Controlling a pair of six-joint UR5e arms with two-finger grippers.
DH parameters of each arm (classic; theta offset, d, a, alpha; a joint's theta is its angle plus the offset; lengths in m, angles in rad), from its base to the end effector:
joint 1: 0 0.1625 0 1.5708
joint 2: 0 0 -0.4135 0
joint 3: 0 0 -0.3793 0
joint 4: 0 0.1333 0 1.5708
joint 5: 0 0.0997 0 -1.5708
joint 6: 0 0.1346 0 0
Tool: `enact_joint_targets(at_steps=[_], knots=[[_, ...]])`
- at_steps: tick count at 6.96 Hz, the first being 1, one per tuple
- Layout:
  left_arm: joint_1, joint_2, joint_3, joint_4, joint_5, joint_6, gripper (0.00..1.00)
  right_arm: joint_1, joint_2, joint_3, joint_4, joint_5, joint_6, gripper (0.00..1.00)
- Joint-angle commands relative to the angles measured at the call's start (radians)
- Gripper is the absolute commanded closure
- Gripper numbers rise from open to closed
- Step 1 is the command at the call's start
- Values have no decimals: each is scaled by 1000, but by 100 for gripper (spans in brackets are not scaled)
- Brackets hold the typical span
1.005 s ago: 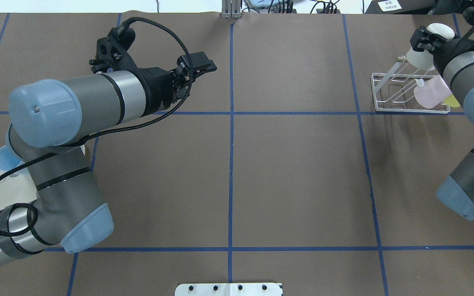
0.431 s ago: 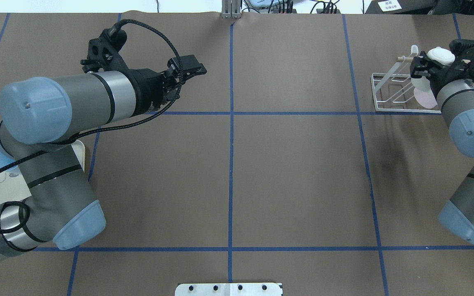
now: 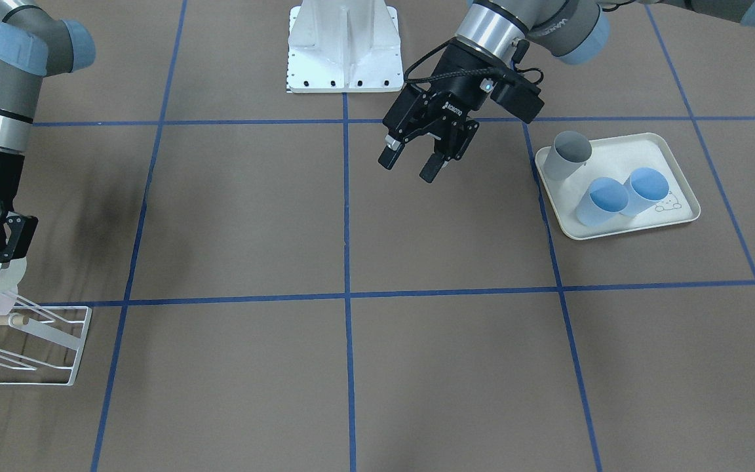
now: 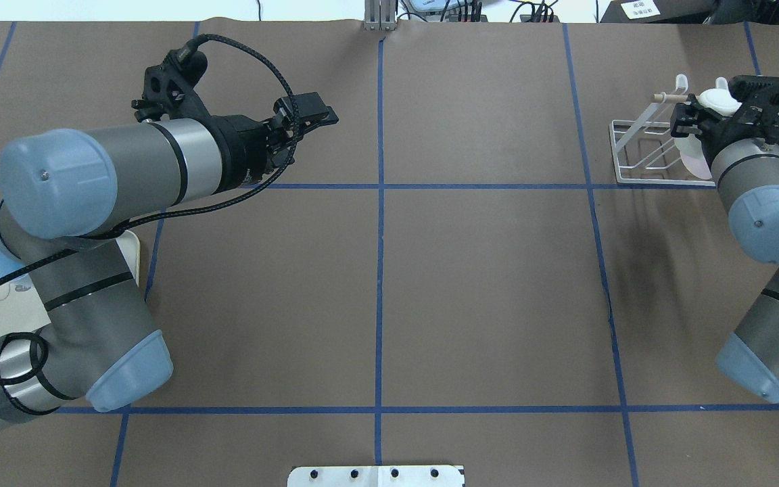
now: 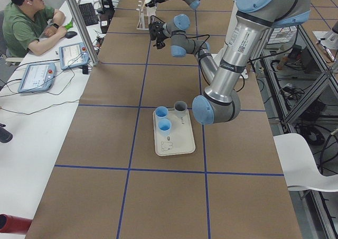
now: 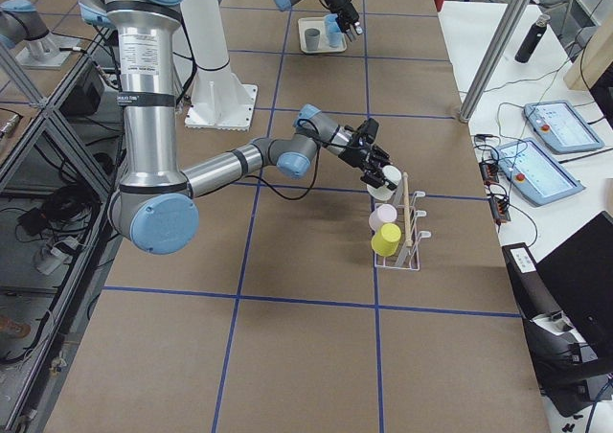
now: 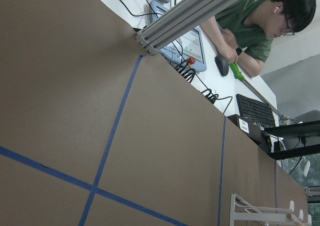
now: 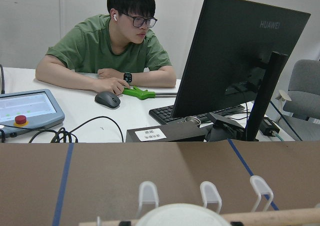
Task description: Transfer IKEA cup to right arm and place on rack
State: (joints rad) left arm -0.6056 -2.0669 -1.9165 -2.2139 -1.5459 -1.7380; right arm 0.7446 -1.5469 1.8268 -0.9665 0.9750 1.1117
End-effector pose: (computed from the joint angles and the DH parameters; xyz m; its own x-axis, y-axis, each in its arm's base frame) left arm 0.4090 -0.4494 0.1555 -0.0286 -0.1826 -0.9828 0.5930 0.7884 -0.1637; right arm -0.2436 -0.5085 0.4646 0.8079 0.2457 0.5357 -0.5824 0.4723 0.6616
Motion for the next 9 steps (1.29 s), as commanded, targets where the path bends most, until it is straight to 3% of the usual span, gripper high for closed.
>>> enact_joint_targets(at_steps=[1,2,3,4,7,9], knots=[[1,1,1,-1,1,-2,0,-10,10,-37,5,-2,-1,100],[1,1,1,-1,1,-2,0,-14,16,-40,5,-2,-1,100],[1,1,1,-1,1,-2,0,-17,24,-46,8,-1,-1,88],[1,1,2,-1,1,-2,0,-22,31,-64,9,-4,0,1],[0,1,-1,0,-3,0,0,-19,33,-9,14,13,-33,0],[-78,2,-1,14,-96,33,0,-8,37,92,9,78,-41,0]])
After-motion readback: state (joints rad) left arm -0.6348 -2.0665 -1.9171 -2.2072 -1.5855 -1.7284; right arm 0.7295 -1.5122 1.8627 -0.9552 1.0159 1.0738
